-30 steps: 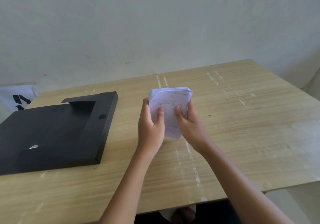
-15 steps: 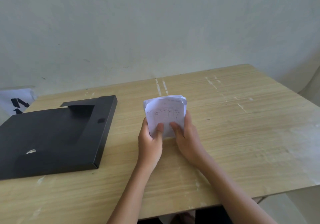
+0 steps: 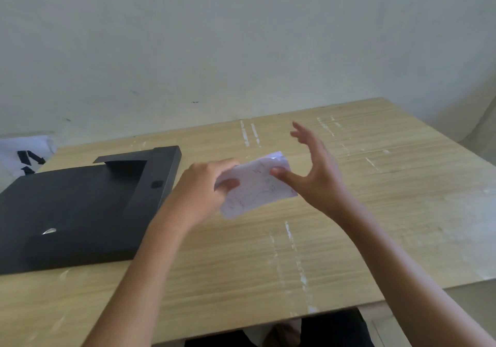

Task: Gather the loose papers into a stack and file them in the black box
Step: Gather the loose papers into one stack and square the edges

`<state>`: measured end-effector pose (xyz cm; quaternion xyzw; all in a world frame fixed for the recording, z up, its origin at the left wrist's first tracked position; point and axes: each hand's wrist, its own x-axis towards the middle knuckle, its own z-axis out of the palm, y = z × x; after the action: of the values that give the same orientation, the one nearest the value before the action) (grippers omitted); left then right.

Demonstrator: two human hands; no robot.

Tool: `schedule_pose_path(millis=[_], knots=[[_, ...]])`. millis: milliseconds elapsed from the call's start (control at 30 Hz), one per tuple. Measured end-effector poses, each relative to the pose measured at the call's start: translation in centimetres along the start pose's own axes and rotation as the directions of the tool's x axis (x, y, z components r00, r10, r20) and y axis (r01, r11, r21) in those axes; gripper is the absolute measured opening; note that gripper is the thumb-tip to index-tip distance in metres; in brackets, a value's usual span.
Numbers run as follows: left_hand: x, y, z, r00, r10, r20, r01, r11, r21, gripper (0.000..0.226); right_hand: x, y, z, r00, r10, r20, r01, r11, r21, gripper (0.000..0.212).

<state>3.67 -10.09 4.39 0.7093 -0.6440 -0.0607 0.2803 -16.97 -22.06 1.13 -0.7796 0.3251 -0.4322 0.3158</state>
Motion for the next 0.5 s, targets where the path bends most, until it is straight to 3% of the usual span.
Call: schedule_pose_path(millis=[67, 133, 200, 267, 333, 400, 500], knots=[[0.4, 0.8, -0.6, 0.999, 0.047, 0.028, -0.047, 0.999, 0.012, 0.011, 0.4, -0.2, 0.3, 0.994, 0.046, 0.103, -0.043, 0.999, -0.027, 0.044], [0.4, 1.0, -0.3, 0.999, 0.044, -0.008, -0.044, 0.998, -0.055, 0.014, 0.2, 0.2, 1.1, 0.99, 0.101, 0.101, -0.105, 0.994, 0.043, 0.007], [0.0, 0.7, 0.8, 0.992, -0.077, -0.096, 0.048, 0.959, -0.279, 0.027, -0.4, 1.0, 1.8, 0.989, 0.137, 0.048, -0.142, 0.981, 0.133, 0.017], [-0.5, 0.2, 2.6, 0.96, -0.255, -0.112, 0.157, 0.829, -0.536, 0.04, -0.8, 1.4, 2.1, 0.979, 0.202, 0.022, -0.202, 0.956, 0.213, 0.022], [-0.8, -0.3, 4.4, 0.931, -0.358, -0.066, 0.222, 0.704, -0.675, 0.038, -1.1, 1.6, 2.4, 0.96, 0.28, 0.022, -0.274, 0.919, 0.283, 0.025], [-0.8, -1.0, 5.9, 0.928, -0.368, -0.052, 0.235, 0.69, -0.685, 0.026, -1.1, 1.7, 2.8, 0.954, 0.298, 0.035, -0.296, 0.912, 0.283, 0.03], [-0.8, -2.0, 7.4, 0.919, -0.362, -0.155, 0.202, 0.77, -0.605, 0.019, -0.9, 1.8, 3.0, 0.963, 0.267, 0.025, -0.265, 0.934, 0.241, 0.022]])
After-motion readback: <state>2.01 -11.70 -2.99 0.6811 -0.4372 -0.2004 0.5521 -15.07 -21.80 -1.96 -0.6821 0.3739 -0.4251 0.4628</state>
